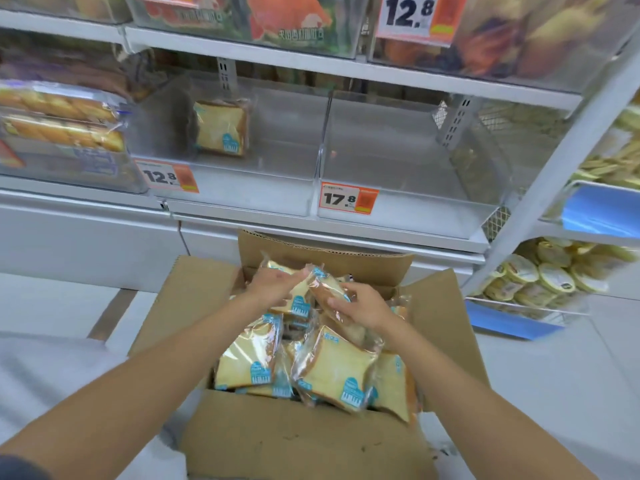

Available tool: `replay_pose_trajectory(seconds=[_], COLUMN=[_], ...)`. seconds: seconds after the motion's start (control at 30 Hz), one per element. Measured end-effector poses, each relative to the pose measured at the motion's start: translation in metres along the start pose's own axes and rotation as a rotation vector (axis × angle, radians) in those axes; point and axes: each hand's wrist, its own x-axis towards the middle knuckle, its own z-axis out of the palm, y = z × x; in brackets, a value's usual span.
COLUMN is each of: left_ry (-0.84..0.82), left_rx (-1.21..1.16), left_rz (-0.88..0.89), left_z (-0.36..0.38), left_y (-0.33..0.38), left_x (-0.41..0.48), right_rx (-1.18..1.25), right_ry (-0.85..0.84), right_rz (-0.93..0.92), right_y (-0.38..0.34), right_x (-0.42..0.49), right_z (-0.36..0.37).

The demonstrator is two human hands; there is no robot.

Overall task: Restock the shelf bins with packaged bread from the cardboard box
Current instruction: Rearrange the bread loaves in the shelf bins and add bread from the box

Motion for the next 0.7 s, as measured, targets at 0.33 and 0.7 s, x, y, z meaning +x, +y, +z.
replay_pose_trajectory(seconds=[0.33, 0.7], left_ry=[-0.001, -0.222], left_rx=[-0.424, -0.169], left_rz=[-0.066, 0.132], left_z=[-0.006, -0.049], left_y=[0.015, 0.047], left_x=[-0.007, -0.037], right_rx=[0.308, 0.197], right_ry=[0.167, 0.068], right_rz=[-0.049, -0.201], right_y=[-0.006, -0.071], right_x=[-0.016, -0.026], right_z=[-0.038, -0.041])
